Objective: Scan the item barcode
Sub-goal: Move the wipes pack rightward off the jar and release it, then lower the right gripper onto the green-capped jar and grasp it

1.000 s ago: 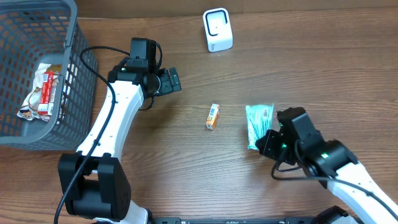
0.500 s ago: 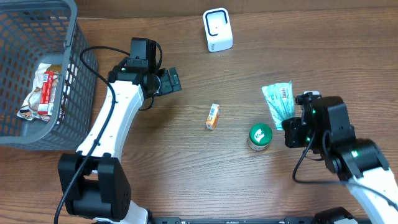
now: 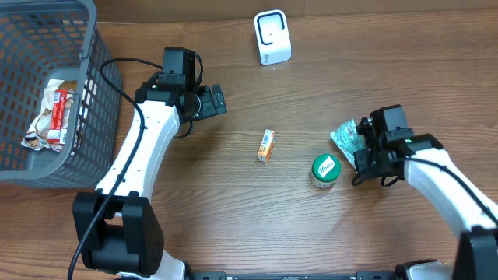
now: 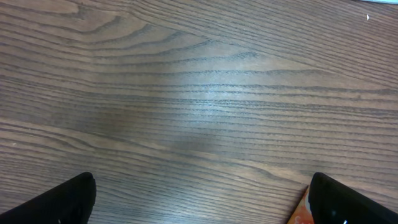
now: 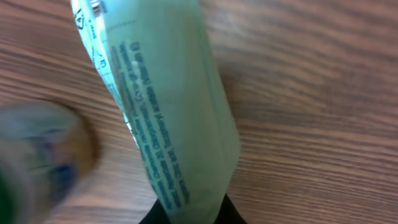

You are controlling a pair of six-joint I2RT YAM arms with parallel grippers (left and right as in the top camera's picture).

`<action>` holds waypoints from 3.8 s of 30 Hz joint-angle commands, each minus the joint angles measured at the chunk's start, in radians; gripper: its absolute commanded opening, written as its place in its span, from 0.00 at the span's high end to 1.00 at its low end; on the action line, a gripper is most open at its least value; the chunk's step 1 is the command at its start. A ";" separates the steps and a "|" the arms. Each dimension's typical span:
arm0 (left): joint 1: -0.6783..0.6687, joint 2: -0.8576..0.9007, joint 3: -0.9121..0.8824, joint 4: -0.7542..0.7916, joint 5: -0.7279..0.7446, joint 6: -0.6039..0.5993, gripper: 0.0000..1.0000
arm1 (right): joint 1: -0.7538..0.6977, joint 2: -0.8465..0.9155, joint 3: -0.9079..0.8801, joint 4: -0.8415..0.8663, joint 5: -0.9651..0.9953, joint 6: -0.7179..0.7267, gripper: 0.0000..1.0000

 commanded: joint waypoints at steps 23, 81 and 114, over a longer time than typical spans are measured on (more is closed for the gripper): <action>0.000 -0.006 0.007 0.001 -0.006 -0.017 0.00 | -0.006 0.018 0.145 -0.114 -0.087 0.424 0.54; 0.000 -0.006 0.007 0.001 -0.006 -0.017 0.00 | 0.138 0.035 0.555 -0.472 -0.050 0.640 0.00; 0.000 -0.006 0.007 0.001 -0.006 -0.017 0.00 | 0.359 0.045 0.183 -0.172 0.087 0.659 0.27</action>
